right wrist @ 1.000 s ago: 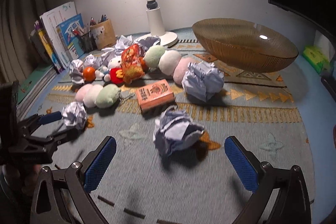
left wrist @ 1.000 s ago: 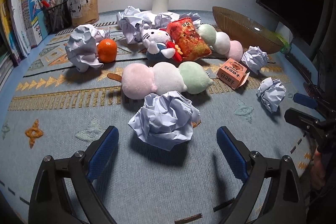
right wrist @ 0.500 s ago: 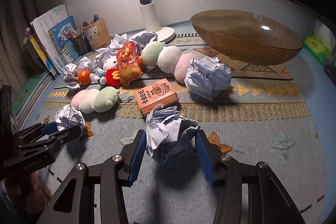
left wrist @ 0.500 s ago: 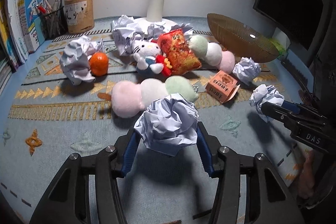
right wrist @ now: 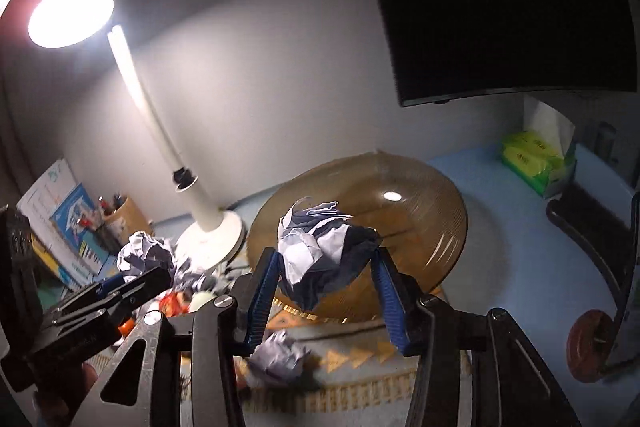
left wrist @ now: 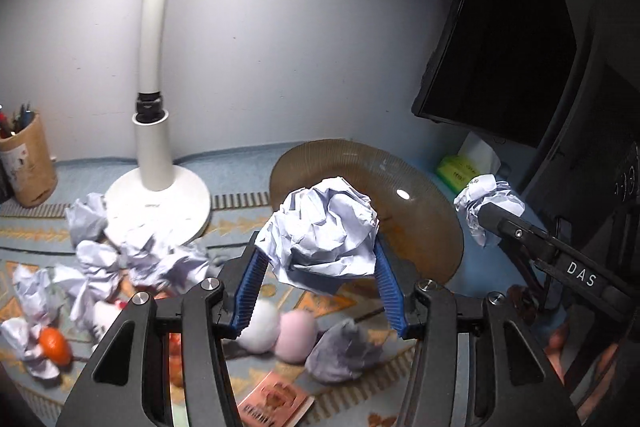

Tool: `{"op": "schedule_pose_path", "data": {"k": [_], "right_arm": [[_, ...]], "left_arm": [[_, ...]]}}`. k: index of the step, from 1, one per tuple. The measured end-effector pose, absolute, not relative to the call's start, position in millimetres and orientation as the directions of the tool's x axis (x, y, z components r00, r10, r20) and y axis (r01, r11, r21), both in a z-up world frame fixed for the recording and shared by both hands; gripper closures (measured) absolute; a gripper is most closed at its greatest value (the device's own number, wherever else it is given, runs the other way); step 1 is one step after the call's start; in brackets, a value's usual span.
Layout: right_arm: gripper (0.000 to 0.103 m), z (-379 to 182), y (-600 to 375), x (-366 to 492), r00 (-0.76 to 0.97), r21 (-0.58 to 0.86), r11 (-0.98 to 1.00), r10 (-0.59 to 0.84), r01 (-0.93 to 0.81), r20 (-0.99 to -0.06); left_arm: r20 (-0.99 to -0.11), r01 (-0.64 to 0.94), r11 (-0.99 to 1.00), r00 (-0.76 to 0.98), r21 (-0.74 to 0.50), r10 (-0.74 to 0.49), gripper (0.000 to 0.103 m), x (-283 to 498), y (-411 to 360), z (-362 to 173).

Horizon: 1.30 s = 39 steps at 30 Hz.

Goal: Organize objects
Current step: 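Grasp a paper ball with each tool and carry both over the amber glass bowl, then open both tools to drop the paper balls into the bowl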

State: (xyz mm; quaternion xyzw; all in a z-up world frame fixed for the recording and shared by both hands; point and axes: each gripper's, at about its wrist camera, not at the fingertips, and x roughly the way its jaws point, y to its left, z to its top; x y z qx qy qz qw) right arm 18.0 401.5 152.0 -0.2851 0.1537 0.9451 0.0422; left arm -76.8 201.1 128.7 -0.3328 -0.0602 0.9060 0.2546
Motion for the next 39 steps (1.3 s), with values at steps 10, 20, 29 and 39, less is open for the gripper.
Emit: {"op": "schedule_pose_path", "data": {"k": [10,20,29,39], "right_arm": [[0.055,106.3,434.8,-33.0,-0.842,0.239,-0.946,0.061,-0.221,-0.536],[0.015,110.5,442.0,-13.7,-0.87,0.246,-0.932,0.122,-0.266,-0.478],[0.015,160.2,405.6,17.7,-0.9,0.28,-0.95,0.0,-0.135,-0.436],[0.015,126.8,298.8,69.9,-0.841,0.208,-0.978,-0.111,-0.002,-0.529]], "left_arm": [[-0.552,-0.474,-0.843,-0.645,-0.254,0.529,0.049,-115.7,254.7,95.8],[-0.493,-0.455,-0.827,-0.663,-0.331,0.563,0.005,-110.2,226.4,103.9],[-0.409,-0.384,-0.892,-0.793,-0.239,0.451,0.005,-35.2,148.8,176.2],[-0.46,-0.162,-0.982,-0.868,-0.097,0.189,0.0,68.3,32.5,143.6]]}}
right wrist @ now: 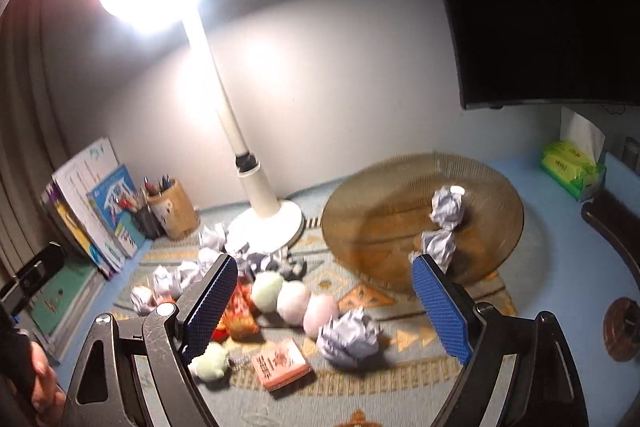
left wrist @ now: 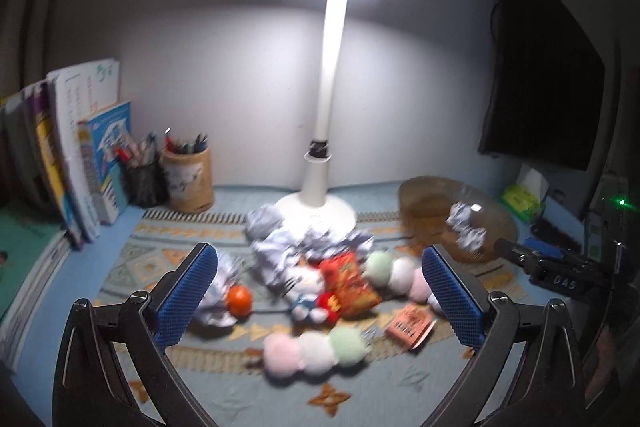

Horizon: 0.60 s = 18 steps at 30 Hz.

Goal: Organize objects
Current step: 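Open both tools to drop the paper balls into the bowl, then grasp the plush dango skewer with the left tool while the right tool grasps a paper ball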

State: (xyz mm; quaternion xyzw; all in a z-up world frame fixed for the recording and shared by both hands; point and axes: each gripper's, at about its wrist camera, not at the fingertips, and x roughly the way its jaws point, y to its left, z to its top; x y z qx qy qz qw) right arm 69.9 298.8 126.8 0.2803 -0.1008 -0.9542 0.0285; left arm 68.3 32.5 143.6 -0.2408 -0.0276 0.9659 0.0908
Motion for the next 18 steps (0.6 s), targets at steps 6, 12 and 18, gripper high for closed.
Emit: {"op": "schedule_pose_path", "data": {"k": [6,12,18], "right_arm": [[0.015,61.9,276.9,72.8,-0.818,0.182,-0.983,-0.111,0.008,-0.565],[0.013,46.5,266.4,68.3,-0.797,0.111,-0.994,-0.06,-0.009,-0.601],[0.012,46.0,270.4,66.7,-0.794,0.117,-0.993,-0.043,-0.036,-0.607]], "left_arm": [[-0.615,-0.107,-0.99,-0.776,-0.089,0.139,0.001,62.2,-2.2,43.1],[-0.649,-0.15,-0.983,-0.738,-0.108,0.184,0.001,54.5,-0.3,30.5],[-0.691,-0.244,-0.959,-0.67,-0.141,0.272,0.001,50.0,8.7,24.4]]}}
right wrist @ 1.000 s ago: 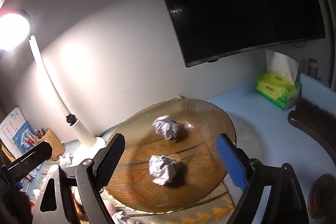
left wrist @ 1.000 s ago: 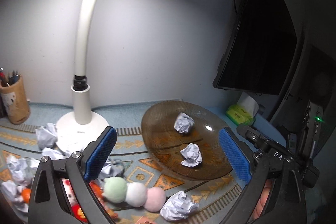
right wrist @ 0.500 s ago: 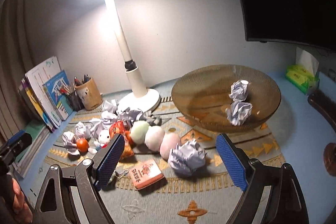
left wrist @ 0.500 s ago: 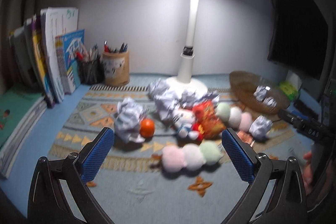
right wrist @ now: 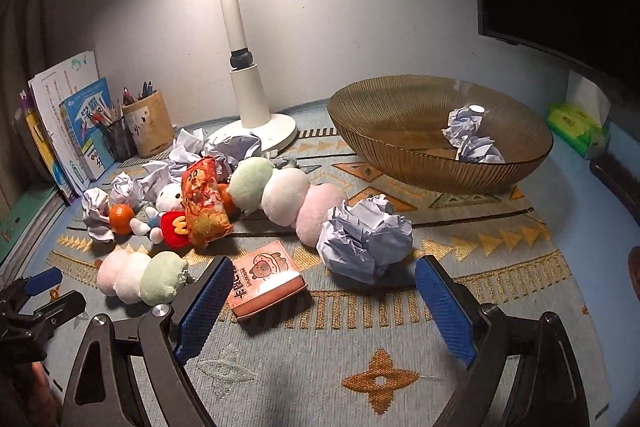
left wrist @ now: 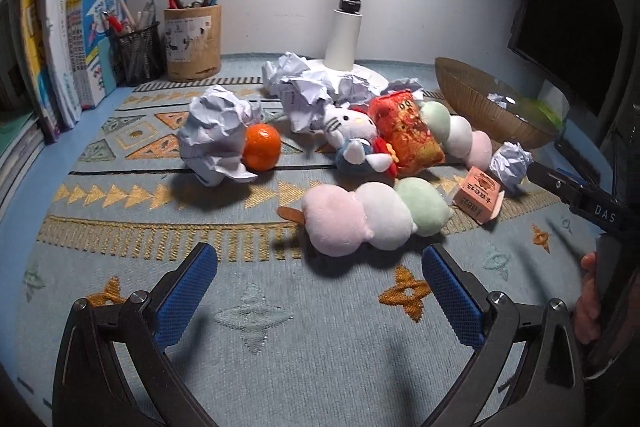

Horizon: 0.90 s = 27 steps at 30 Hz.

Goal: Organize objects
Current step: 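Grasp the plush dango skewer with the left tool while the right tool grasps a paper ball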

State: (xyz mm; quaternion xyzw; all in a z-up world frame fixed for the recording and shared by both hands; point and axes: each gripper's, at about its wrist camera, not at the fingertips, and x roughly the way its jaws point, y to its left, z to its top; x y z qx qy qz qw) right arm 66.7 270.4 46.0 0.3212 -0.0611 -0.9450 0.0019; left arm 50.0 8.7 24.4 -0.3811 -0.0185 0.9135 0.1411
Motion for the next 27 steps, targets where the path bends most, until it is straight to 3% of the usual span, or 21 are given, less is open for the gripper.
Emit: {"op": "schedule_pose_path", "data": {"k": [2,8,11,14,18,22,27], "right_arm": [[0.011,46.5,277.2,66.5,-0.794,0.15,-0.987,-0.053,-0.049,-0.606],[0.009,41.5,299.7,60.1,-0.775,0.244,-0.964,-0.075,-0.104,-0.628],[0.009,40.0,304.3,59.0,-0.769,0.265,-0.958,-0.085,-0.112,-0.633],[0.009,39.1,304.8,57.2,-0.763,0.261,-0.957,-0.075,-0.126,-0.642],[0.009,38.7,308.2,57.2,-0.763,0.281,-0.952,-0.09,-0.123,-0.64],[0.009,36.8,313.3,56.7,-0.758,0.295,-0.944,-0.082,-0.15,-0.647],[0.009,34.7,303.4,49.0,-0.718,0.235,-0.959,-0.051,-0.159,-0.695]], "left_arm": [[-0.734,-0.348,-0.926,-0.589,-0.149,0.339,0.001,41.2,20.8,22.8],[-0.776,-0.46,-0.888,-0.555,-0.014,0.3,0.001,-3.6,54.7,25.9],[-0.821,-0.494,-0.863,-0.447,-0.104,0.355,0.001,-17.5,58.5,13.0],[-0.793,-0.583,-0.766,-0.317,-0.269,0.52,0.001,1.4,59.7,12.2],[-0.765,-0.614,-0.707,-0.248,-0.349,0.594,0.001,31.7,59.0,19.7],[-0.733,-0.56,-0.768,-0.373,-0.312,0.569,0.001,35.9,55.4,39.0],[-0.79,-0.495,-0.855,-0.459,-0.152,0.406,0.003,15.9,81.8,25.7]]}}
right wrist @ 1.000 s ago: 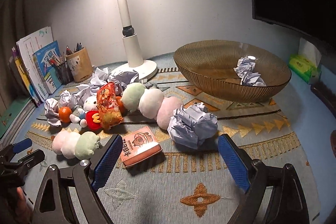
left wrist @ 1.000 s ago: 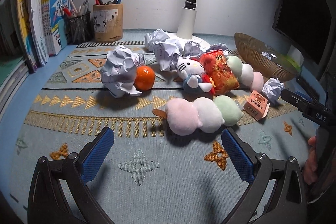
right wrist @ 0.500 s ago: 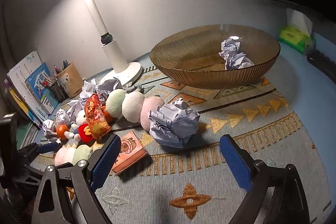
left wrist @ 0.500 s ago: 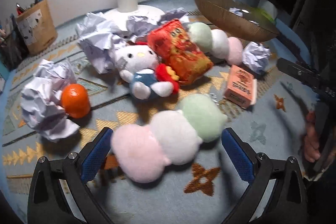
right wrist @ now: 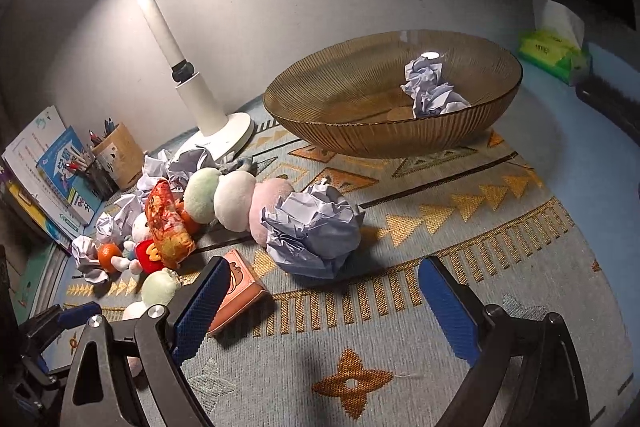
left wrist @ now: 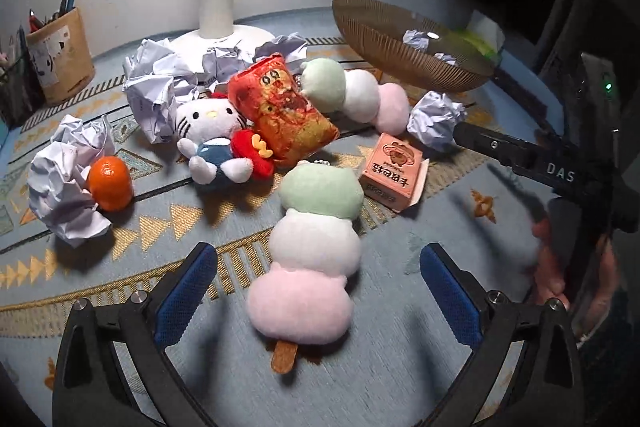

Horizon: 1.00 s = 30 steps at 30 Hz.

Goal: Organize objects
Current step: 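Grasp the plush dango skewer with the left tool while the right tool grasps a paper ball, then lift and carry the dango and paper ball over the bowl with both tools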

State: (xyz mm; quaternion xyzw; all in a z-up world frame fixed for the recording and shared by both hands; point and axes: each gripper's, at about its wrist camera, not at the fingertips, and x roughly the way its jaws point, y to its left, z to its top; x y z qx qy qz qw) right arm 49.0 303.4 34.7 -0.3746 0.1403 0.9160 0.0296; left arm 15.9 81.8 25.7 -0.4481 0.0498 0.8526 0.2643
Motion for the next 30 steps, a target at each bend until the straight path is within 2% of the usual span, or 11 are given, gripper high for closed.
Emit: {"op": "schedule_pose_path", "data": {"k": [2,5,7,8,9,11,12,15,19,24,30], "right_arm": [[0.009,33.0,292.4,40.3,-0.669,0.159,-0.973,-0.006,-0.168,-0.744],[0.009,29.9,289.7,27.9,-0.661,0.179,-0.973,-0.038,-0.148,-0.75],[0.011,29.1,290.3,18.8,-0.657,0.153,-0.975,-0.011,-0.159,-0.754],[0.014,28.7,292.0,15.0,-0.657,0.157,-0.975,-0.015,-0.158,-0.754],[0.024,27.5,294.3,11.7,-0.656,0.179,-0.973,-0.04,-0.147,-0.754],[0.041,22.8,298.4,7.0,-0.649,0.209,-0.969,-0.074,-0.135,-0.757],[0.046,20.4,299.5,6.2,-0.645,0.209,-0.969,-0.074,-0.134,-0.761],[0.047,31.0,299.2,17.2,-0.686,0.24,-0.967,-0.117,-0.086,-0.718],[0.047,53.1,295.0,45.5,-0.732,0.23,-0.973,-0.158,0.002,-0.663],[0.046,48.6,294.8,59.9,-0.693,0.155,-0.986,-0.15,0.055,-0.705],[0.046,24.4,308.7,62.8,-0.634,0.203,-0.978,-0.188,0.05,-0.75]], "left_arm": [[-0.801,-0.492,-0.862,-0.463,-0.124,0.379,0.007,14.3,89.6,19.2],[-0.814,-0.489,-0.867,-0.462,-0.096,0.351,0.018,10.9,97.9,13.2],[-0.817,-0.485,-0.869,-0.461,-0.094,0.346,0.036,8.8,98.6,10.6],[-0.813,-0.488,-0.866,-0.457,-0.11,0.36,0.038,9.4,98.2,10.0],[-0.803,-0.484,-0.867,-0.468,-0.117,0.37,0.038,11.0,97.1,10.7],[-0.799,-0.46,-0.882,-0.492,-0.099,0.347,0.051,11.0,98.7,9.7],[-0.797,-0.446,-0.89,-0.501,-0.096,0.337,0.055,10.7,96.6,9.9],[-0.777,-0.407,-0.897,-0.504,-0.171,0.377,0.056,10.9,84.9,14.3],[-0.741,-0.315,-0.935,-0.587,-0.162,0.326,0.056,21.7,73.2,24.5],[-0.694,-0.22,-0.957,-0.66,-0.188,0.288,0.056,25.5,64.5,23.6],[-0.714,-0.194,-0.97,-0.658,-0.147,0.24,0.056,22.9,67.7,18.6]]}}
